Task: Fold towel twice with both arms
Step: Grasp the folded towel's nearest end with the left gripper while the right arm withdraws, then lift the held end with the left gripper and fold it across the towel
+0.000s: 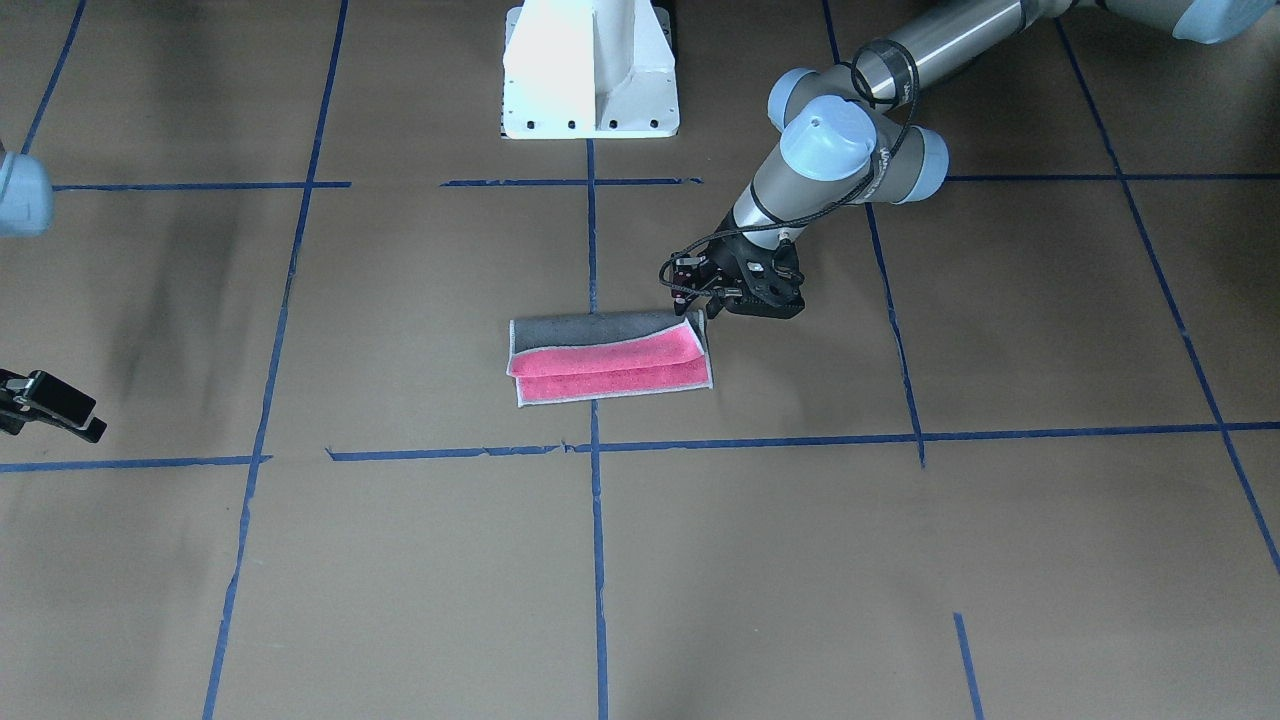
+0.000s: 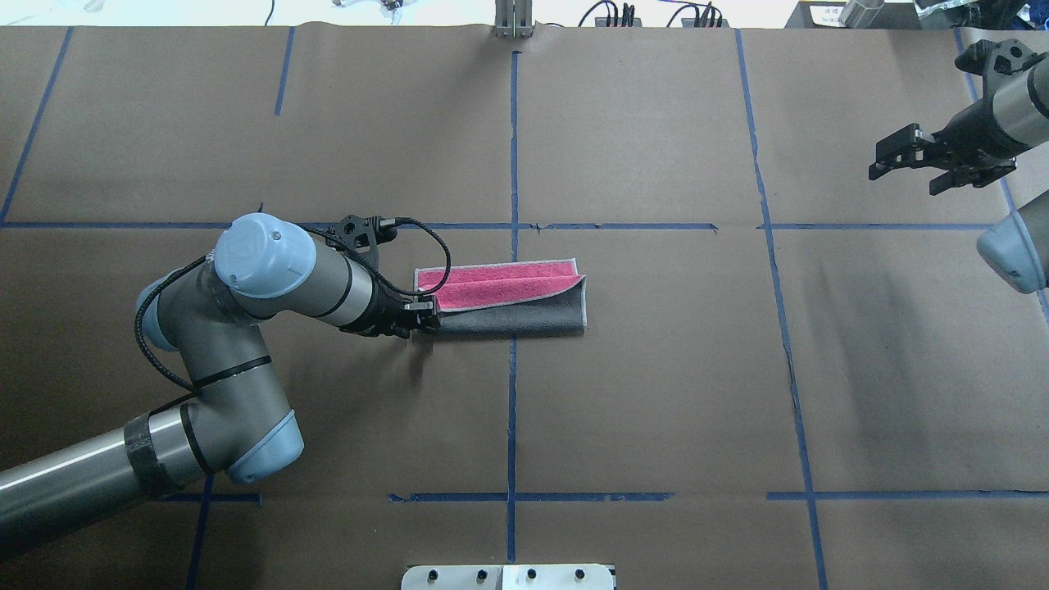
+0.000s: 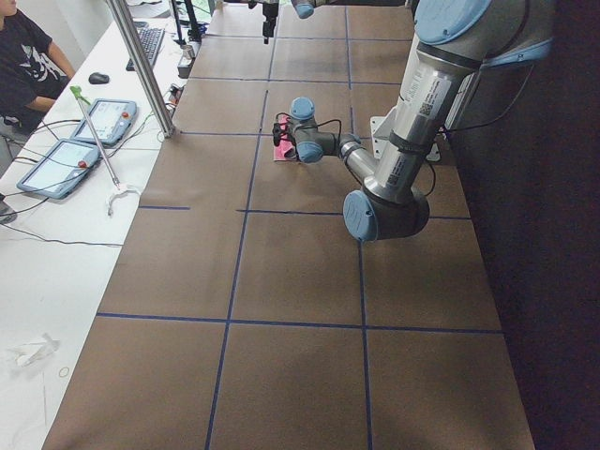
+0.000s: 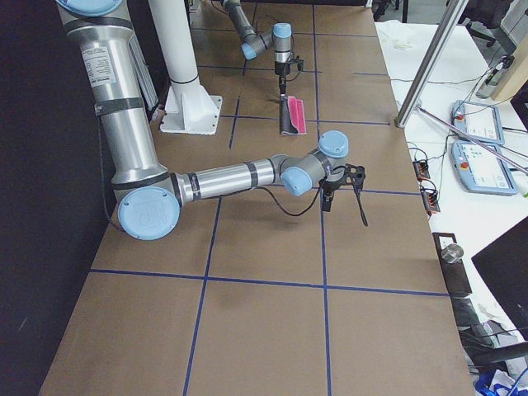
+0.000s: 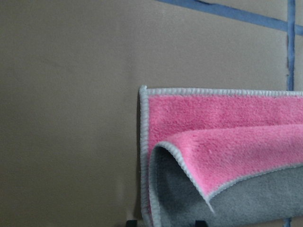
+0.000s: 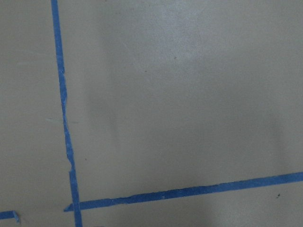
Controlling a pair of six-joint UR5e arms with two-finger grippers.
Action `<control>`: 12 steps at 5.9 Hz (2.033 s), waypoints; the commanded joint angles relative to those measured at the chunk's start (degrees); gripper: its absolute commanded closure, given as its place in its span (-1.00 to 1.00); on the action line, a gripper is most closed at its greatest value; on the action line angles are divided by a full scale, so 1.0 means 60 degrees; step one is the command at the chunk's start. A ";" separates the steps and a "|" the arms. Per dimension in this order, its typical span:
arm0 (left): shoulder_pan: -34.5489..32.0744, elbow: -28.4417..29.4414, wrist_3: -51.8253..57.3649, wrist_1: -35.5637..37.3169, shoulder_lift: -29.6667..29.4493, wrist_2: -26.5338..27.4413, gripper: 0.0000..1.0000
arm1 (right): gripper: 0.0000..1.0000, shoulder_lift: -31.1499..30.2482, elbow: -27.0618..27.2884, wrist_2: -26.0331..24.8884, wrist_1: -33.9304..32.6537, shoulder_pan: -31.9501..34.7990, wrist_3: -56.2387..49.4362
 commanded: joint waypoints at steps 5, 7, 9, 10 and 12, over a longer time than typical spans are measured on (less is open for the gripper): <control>-0.0059 0.0163 0.0000 0.0422 -0.0333 0.0216 0.94 | -1.00 -0.0004 -0.0006 0.0165 -0.0004 0.0144 0.0000; -0.0292 -0.0185 0.0000 0.1147 -0.0463 0.0158 1.00 | -1.00 -0.0019 -0.0006 0.0165 -0.0018 0.0188 0.0000; -0.0265 -0.0964 0.0146 0.3415 -0.1279 0.0230 1.00 | -1.00 -0.0004 -0.0006 0.0194 -0.0018 0.0261 -0.0015; -0.0250 -0.1008 0.0582 0.4468 -0.1865 0.0419 1.00 | -1.00 -0.0019 -0.0006 0.0397 -0.0018 0.0406 -0.0015; 0.0056 -0.0746 0.1520 0.5341 -0.2615 0.1530 1.00 | -1.00 -0.0034 -0.0006 0.0414 -0.0018 0.0422 0.0000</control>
